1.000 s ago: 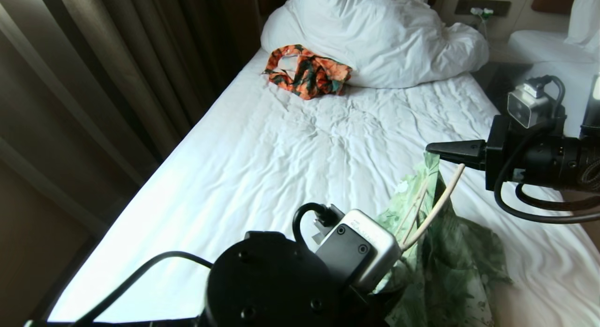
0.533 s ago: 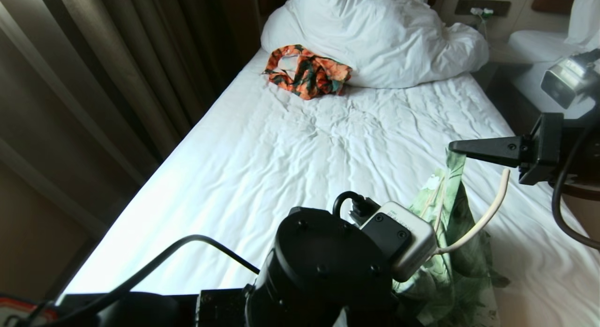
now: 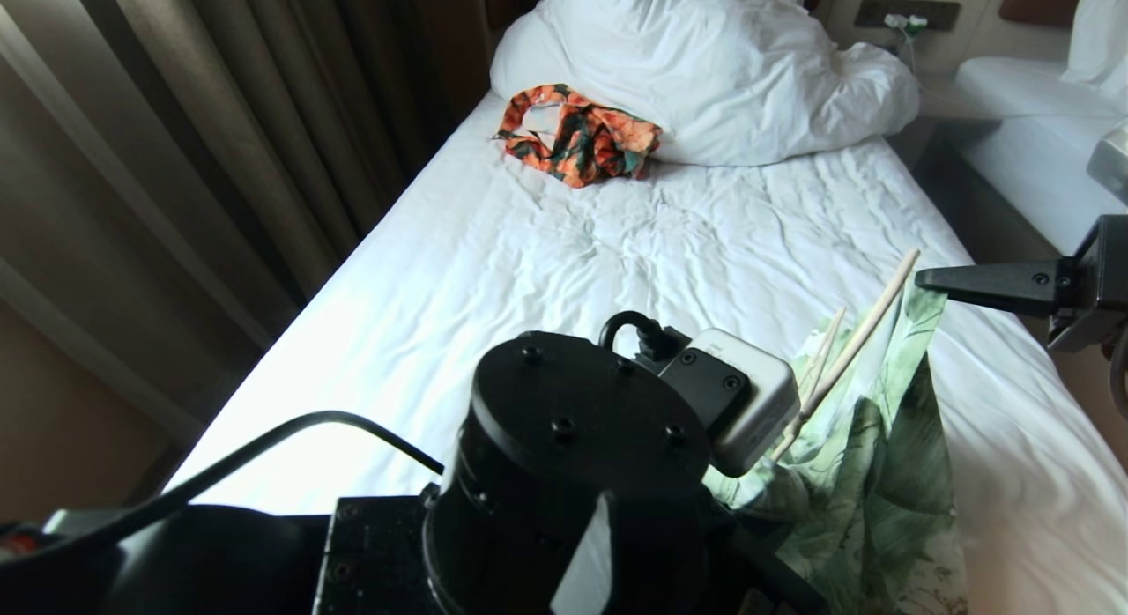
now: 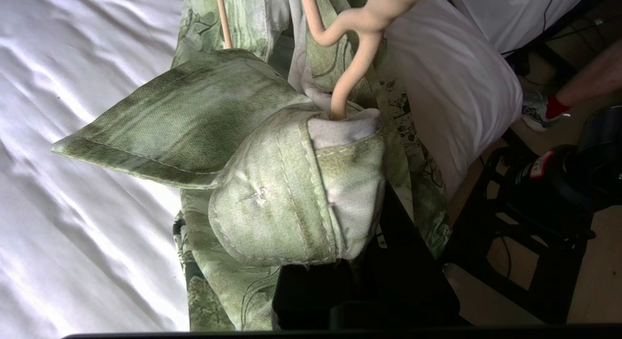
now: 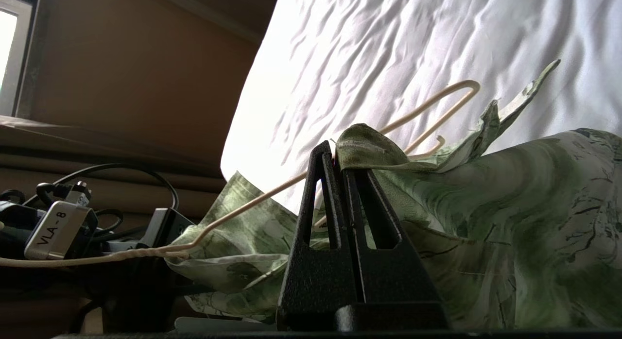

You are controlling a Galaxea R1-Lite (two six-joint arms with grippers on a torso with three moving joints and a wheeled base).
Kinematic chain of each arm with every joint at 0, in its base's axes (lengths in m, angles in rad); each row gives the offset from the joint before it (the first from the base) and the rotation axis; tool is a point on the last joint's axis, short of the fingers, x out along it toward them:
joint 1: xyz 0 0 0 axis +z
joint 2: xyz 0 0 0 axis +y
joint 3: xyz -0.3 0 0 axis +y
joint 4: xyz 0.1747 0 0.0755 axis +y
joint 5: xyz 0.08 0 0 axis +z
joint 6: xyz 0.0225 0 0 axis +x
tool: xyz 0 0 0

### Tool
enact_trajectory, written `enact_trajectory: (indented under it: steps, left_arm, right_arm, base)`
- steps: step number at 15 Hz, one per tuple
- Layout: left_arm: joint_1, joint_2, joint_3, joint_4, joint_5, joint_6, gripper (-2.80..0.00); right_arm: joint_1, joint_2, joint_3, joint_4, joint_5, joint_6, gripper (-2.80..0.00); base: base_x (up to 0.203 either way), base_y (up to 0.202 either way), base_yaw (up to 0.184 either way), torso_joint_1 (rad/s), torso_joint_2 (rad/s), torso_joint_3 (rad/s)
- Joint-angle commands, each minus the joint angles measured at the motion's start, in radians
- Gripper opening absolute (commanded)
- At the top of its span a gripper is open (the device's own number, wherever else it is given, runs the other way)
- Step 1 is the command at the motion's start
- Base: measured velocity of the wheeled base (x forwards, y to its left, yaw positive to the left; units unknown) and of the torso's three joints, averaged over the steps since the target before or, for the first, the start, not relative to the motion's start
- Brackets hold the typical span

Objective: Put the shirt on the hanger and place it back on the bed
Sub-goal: Hook the other side of the shirt onto the hanger

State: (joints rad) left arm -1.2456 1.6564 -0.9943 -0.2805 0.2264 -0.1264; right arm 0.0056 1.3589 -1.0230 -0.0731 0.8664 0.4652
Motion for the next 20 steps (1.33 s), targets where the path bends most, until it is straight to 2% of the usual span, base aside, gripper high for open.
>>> enact_trajectory:
  steps: [1,5,6,13,17,20]
  left_arm:
    - [0.010,-0.041,0.005,0.013,0.006,-0.001,-2.80]
    - [0.007,-0.100,0.044,0.033,0.005,-0.005,-2.80]
    - [-0.003,-0.104,0.065,0.032,0.005,-0.016,-2.80]
    - [-0.141,-0.105,0.083,0.057,0.005,-0.090,-2.80]
    - [-0.153,-0.040,0.050,0.051,-0.004,-0.089,-2.80]
    - [-0.155,0.020,0.016,0.051,-0.048,-0.089,-2.80]
  right_arm:
    - [-0.012,0.006,0.001,0.008,0.004,-0.017,-2.80]
    - [-0.051,0.025,-0.009,0.000,0.002,-0.032,-2.80]
    - [-0.053,0.029,-0.009,0.001,0.000,-0.057,-2.80]
    - [-0.047,0.037,-0.026,-0.002,0.000,-0.069,-2.80]
    - [-0.040,0.030,-0.031,-0.002,0.004,-0.069,-2.80]
    - [-0.036,0.034,-0.056,-0.002,0.009,-0.077,-2.80]
  base:
    - [0.000,0.000,0.000,0.000,0.00,0.000]
    - [0.000,0.000,0.000,0.000,0.00,0.000]
    - [0.000,0.000,0.000,0.000,0.00,0.000]
    - [0.000,0.000,0.000,0.000,0.00,0.000]
    - [0.000,0.000,0.000,0.000,0.00,0.000]
    - [0.000,0.000,0.000,0.000,0.00,0.000]
